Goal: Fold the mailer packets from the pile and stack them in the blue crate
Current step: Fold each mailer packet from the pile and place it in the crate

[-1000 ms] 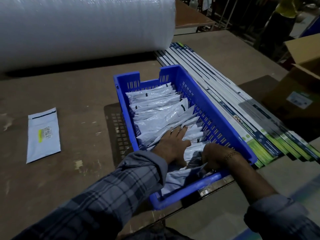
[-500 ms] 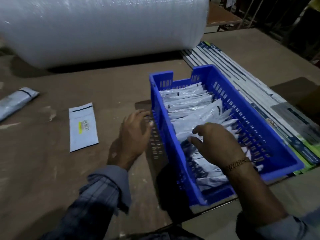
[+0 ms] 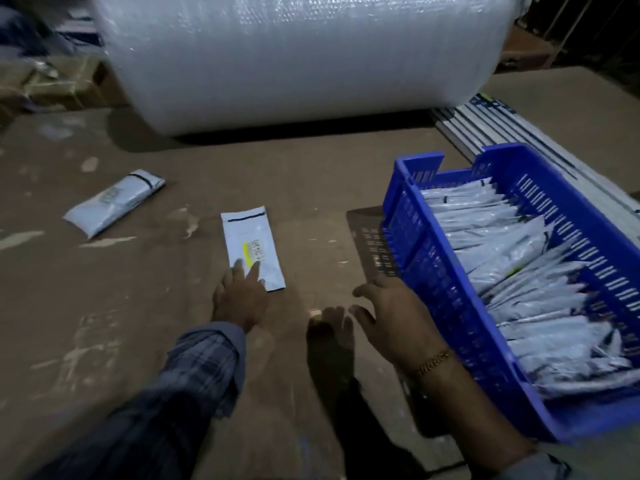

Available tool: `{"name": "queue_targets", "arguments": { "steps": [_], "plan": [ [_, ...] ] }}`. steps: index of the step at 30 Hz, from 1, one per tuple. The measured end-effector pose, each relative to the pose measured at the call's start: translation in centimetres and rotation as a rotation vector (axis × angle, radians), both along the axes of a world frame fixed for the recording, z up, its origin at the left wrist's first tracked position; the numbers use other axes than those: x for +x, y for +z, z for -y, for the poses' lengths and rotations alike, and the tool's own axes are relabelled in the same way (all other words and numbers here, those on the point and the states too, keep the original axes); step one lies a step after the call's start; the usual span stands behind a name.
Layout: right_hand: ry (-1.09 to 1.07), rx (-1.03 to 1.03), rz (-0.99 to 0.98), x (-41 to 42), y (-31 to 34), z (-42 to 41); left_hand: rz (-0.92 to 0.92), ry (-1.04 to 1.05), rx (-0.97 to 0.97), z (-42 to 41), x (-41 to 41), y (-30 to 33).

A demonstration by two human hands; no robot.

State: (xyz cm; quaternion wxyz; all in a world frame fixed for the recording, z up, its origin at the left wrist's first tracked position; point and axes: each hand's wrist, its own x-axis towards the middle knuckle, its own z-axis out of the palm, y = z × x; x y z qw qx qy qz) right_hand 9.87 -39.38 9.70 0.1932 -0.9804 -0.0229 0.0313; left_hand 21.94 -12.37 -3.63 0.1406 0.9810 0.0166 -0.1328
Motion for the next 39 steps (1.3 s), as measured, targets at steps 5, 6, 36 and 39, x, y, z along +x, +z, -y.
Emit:
{"name": "queue_targets", "arguments": {
  "steps": [5, 6, 36, 39],
  "plan": [
    [-0.033, 0.037, -0.011, 1.3, -4.6, -4.0, -0.07, -0.048, -0.075, 2.0, -2.7, 1.3],
    [-0.048, 0.043, 0.001, 1.5, -5.8, -4.6, -0.082, -0.02, -0.141, 2.4, -3.5, 1.6],
    [0.015, -0.13, 0.047, 2.3, -18.2, -13.5, 0.28, -0.357, 0.05, -4.8, -8.0, -6.8],
    [0.028, -0.113, 0.086, 2.2, -18.9, -13.1, 0.308, -0.377, 0.05, -5.6, -6.7, -6.8]
  ]
}}
